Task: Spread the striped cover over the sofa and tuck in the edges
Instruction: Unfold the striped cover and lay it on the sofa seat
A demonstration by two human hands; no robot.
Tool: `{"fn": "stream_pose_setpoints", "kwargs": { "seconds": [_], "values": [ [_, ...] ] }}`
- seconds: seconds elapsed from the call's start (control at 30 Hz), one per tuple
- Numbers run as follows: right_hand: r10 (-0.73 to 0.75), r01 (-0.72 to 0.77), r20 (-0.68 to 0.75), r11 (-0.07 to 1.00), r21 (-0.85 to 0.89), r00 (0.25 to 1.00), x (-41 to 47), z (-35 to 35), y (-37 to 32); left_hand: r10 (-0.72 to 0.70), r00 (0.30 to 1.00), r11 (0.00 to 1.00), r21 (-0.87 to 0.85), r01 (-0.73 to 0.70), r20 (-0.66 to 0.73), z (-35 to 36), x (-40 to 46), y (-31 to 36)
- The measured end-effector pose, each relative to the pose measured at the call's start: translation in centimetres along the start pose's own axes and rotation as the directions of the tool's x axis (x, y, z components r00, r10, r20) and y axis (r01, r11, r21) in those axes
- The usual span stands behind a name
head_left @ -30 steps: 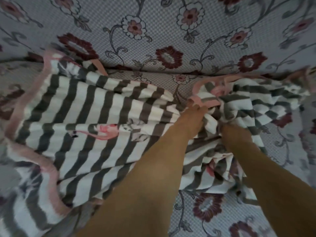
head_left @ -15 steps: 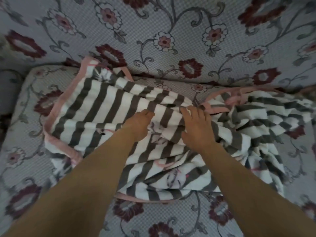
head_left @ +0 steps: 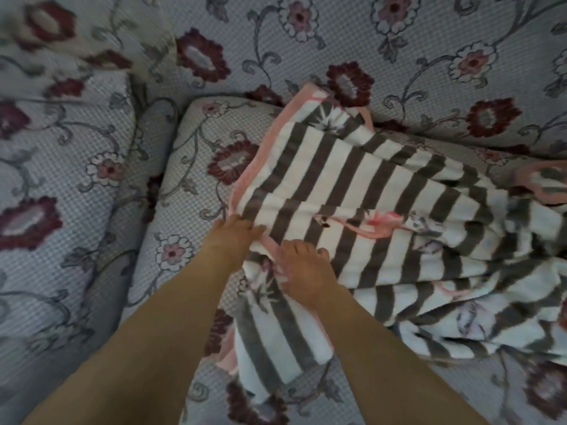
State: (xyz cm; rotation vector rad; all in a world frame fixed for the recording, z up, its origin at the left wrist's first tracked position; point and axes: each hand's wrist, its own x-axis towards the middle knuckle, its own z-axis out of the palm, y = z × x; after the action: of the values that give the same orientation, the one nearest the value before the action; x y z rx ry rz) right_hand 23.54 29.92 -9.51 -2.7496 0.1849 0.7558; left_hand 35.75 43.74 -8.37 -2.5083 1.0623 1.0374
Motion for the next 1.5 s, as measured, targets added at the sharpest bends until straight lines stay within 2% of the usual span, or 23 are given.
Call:
{"fn": "stream_pose_setpoints", "kwargs": {
  "seconds": [0.1, 0.23, 0.33, 0.4, 0.47, 0.5, 0.53, 0.57, 0.63, 0.67, 0.73, 0.87, 1.17, 1.23, 1.3, 1.4, 1.5],
  "values": [
    [0.119, -0.12, 0.032, 0.993, 0.014, 0.992, 0.3, 1.8, -2.5, 0.104, 0.992, 0.977, 0.195, -0.087, -0.075, 1.0, -0.3, -1.1],
    [-0.047, 0.024, 0.197, 0.993, 0.116, 0.979, -1.0, 2.5, -5.1, 0.044, 0.996, 0.964, 0.259, -0.063, 0.078, 2.6, -2.6, -2.5],
    [-0.187, 0.126, 0.338, 0.973, 0.194, 0.922, -1.9, 2.1, -7.4, -0.007, 0.965, 0.967, 0.248, -0.061, 0.263, 5.7, -5.9, -3.9],
    [-0.199, 0.123, 0.396, 0.97, 0.208, 0.896, -2.0, 1.4, -8.5, -0.001, 0.899, 0.978, 0.19, -0.091, 0.438, 7.1, -7.5, -4.4],
    [-0.179, 0.097, 0.407, 0.972, 0.215, 0.896, -1.9, 0.3, -8.6, 0.014, 0.785, 0.973, 0.174, -0.154, 0.62, 6.7, -7.8, -4.5],
    [-0.163, 0.085, 0.394, 0.974, 0.208, 0.904, -1.8, -0.2, -8.4, 0.021, 0.746, 0.972, 0.16, -0.171, 0.666, 6.1, -7.7, -4.5],
    [-0.141, 0.068, 0.369, 0.977, 0.203, 0.919, -1.7, -0.8, -8.0, 0.044, 0.754, 0.977, 0.128, -0.168, 0.656, 5.2, -7.4, -4.4],
    [-0.109, 0.044, 0.333, 0.98, 0.196, 0.937, -1.5, -1.3, -7.5, 0.075, 0.799, 0.987, 0.069, -0.144, 0.597, 4.3, -7.1, -4.4],
    [-0.022, -0.016, 0.236, 0.988, 0.156, 0.971, -1.1, -2.4, -6.2, 0.085, 0.935, 0.995, -0.071, -0.064, 0.344, 2.4, -5.9, -4.5],
    [0.018, -0.043, 0.189, 0.991, 0.125, 0.982, -0.9, -2.9, -5.4, 0.062, 0.977, 0.992, -0.124, -0.037, 0.205, 1.3, -5.1, -4.5],
    [0.069, -0.078, 0.115, 0.994, 0.071, 0.991, -0.5, -3.6, -3.7, 0.011, 1.0, 0.976, -0.216, -0.004, 0.029, -0.4, -3.5, -4.1],
    [0.125, -0.125, 0.001, 0.992, -0.032, 0.992, 0.4, -3.9, 0.0, -0.056, 0.997, 0.939, -0.343, 0.036, -0.047, -2.5, -0.2, -2.3],
    [0.226, -0.259, -0.298, 0.963, -0.074, 0.927, 6.1, -4.0, 6.1, -0.237, 0.933, 0.922, -0.365, 0.128, -0.271, -2.6, 6.1, 0.7],
    [0.314, -0.341, -0.288, 0.939, -0.05, 0.905, 7.7, -4.1, 6.8, -0.191, 0.931, 0.92, -0.388, 0.059, -0.312, -2.4, 6.9, 0.7],
    [0.382, -0.406, -0.213, 0.91, -0.084, 0.899, 8.5, -4.3, 6.9, -0.153, 0.928, 0.933, -0.36, 0.023, -0.339, -2.4, 7.1, 0.3],
    [0.354, -0.374, -0.15, 0.917, -0.137, 0.923, 8.8, -4.8, 5.2, -0.262, 0.904, 0.939, -0.307, 0.157, -0.339, -3.0, 6.3, -1.8],
    [0.199, -0.217, -0.239, 0.975, -0.054, 0.951, 10.5, -5.7, 0.0, -0.439, 0.853, 0.881, -0.324, 0.346, -0.283, -3.0, 4.5, -5.8]
  ]
}}
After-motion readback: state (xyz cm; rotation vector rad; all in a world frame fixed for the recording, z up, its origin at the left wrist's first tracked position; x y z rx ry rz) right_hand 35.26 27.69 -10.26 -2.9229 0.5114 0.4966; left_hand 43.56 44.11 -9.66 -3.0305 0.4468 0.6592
